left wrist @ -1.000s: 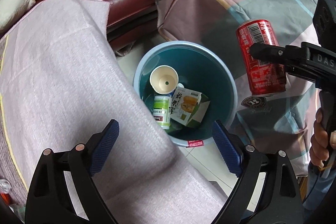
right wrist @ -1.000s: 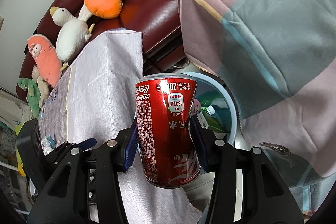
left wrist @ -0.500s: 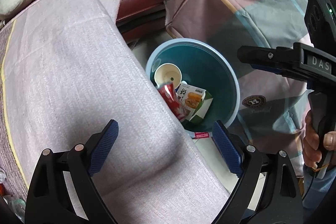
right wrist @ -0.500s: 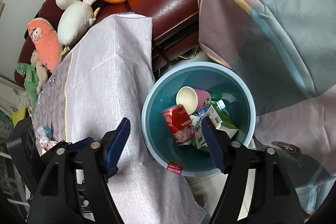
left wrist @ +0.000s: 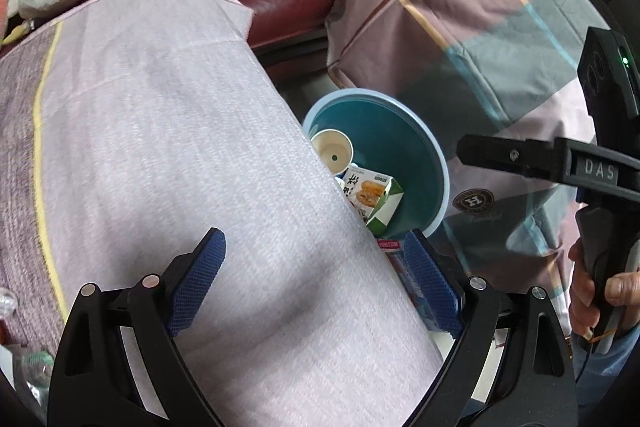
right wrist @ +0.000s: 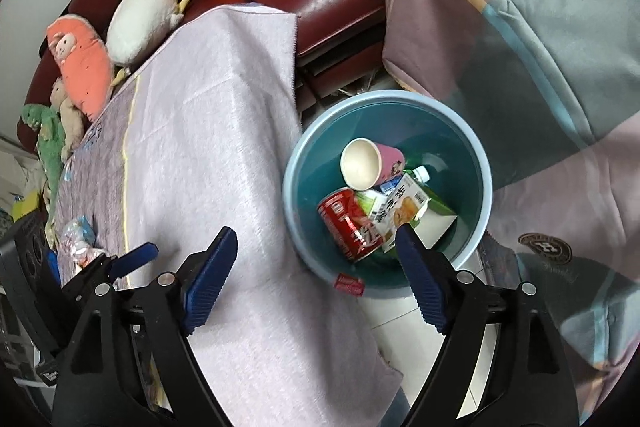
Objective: Collect trash
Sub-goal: 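Move both tools back over the table toward the paper towel and plastic bag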
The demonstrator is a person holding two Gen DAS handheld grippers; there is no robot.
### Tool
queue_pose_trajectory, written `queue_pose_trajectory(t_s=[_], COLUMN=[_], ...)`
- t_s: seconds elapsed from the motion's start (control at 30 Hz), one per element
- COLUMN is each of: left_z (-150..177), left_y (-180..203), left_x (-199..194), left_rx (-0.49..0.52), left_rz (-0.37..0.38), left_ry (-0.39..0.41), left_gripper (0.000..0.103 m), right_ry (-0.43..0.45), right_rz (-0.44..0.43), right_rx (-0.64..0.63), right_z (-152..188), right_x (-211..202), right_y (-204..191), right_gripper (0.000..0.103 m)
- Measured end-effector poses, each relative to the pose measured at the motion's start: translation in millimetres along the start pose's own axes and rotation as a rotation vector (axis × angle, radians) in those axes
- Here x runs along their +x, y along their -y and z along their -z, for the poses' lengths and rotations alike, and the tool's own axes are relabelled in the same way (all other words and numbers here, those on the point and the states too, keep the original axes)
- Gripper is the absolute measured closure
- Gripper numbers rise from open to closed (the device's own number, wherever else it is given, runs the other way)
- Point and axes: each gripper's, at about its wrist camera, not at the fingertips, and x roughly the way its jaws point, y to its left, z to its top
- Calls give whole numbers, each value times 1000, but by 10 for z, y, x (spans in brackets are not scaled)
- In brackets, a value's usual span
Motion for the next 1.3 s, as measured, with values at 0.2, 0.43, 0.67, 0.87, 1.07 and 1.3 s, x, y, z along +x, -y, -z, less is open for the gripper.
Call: queue_pose_trajectory(t_s=[0.2,0.43,0.67,0.87,1.07,1.3], left_z=[163,427,764,1024,1321,1560], left_y=[-132,-348,-708,-1110,-1714,-2301], left_x=[-315,-659,-1008,-1365,-1685,-1704], left_rx=[-23,-64,-116,-147,-233,-334], left_rz=[2,-5,-64,-152,-241,-280], left_ry=[53,108,148,174,194,142], left_gripper=[12,11,11,11,11,11], right_ry=[13,17,-19,-52,-96,-138], right_rz=[-3,-8,-27,-37,-42,-47], right_rx=[-42,-100,-158,-225,-292,-345], right_z=[177,365,609,765,899,998], right_x=[-163,-257,-160,-52,100,297], right_y=[-314,-702,-1118,-1514,-1909,-2273], right_gripper=[24,24,24,24,24,24])
